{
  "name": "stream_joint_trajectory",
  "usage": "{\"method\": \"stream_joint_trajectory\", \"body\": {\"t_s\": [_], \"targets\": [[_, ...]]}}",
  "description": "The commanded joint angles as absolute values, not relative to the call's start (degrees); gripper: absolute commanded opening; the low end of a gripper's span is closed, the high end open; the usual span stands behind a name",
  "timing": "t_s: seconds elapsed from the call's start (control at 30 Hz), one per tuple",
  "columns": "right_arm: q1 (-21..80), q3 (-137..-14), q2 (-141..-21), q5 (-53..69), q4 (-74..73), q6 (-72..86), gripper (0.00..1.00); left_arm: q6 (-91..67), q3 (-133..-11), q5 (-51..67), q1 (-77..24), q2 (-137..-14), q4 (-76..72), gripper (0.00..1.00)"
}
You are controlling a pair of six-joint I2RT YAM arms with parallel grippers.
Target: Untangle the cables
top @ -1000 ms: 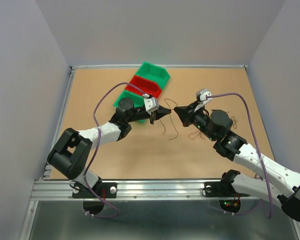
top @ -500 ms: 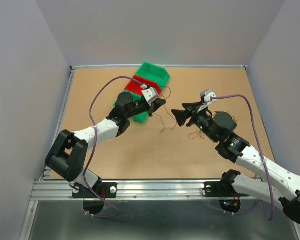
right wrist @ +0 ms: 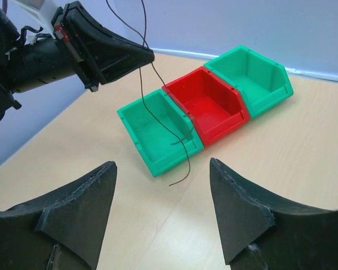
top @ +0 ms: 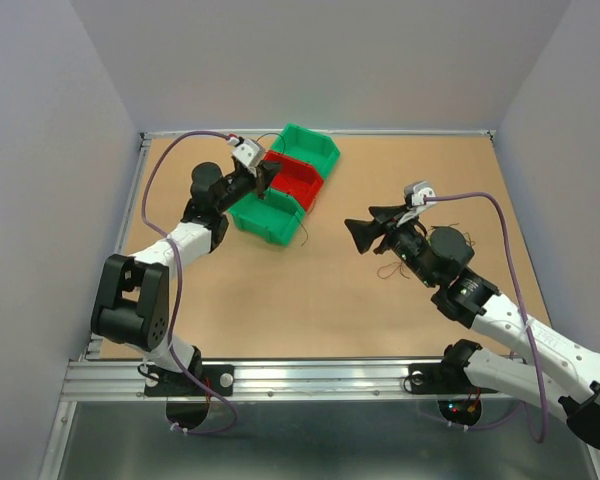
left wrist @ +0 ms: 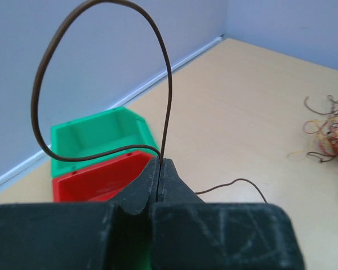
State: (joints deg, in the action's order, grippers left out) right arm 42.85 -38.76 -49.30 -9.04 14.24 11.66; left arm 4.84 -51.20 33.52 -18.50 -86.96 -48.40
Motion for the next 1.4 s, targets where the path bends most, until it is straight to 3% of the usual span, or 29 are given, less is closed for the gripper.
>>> {"method": "stream_joint_trajectory", "body": {"t_s": [0.0,0.8,1.17,1.27,1.37], "targets": [[43.2,-38.0,-48.4,-9.6,18.1,11.6,0.72,4.9,-53.2,33.3,-15.0,-87.7,-52.4,0.0],[43.2,-37.1,-46.5,-10.0,17.6,10.5,0.72,17.3,-48.2,23.3,-10.1,-85.7,-50.5,0.0],[43.2,-37.7,-47.3,-9.9,17.2,10.6,0.72,33.7,-44.8,30.6,-10.5,-84.1,-37.7,0.0],[43.2,-38.1,-48.1,-9.5,17.2,10.8,0.72,38.3,-48.2,32.5,-11.6,-86.7,-29.4,0.0],[43.2,-38.4,-49.1,-9.1,17.2,10.8,0.72,50.5,-57.0,32.0,-14.0,-91.7,-10.9,0.0]]}}
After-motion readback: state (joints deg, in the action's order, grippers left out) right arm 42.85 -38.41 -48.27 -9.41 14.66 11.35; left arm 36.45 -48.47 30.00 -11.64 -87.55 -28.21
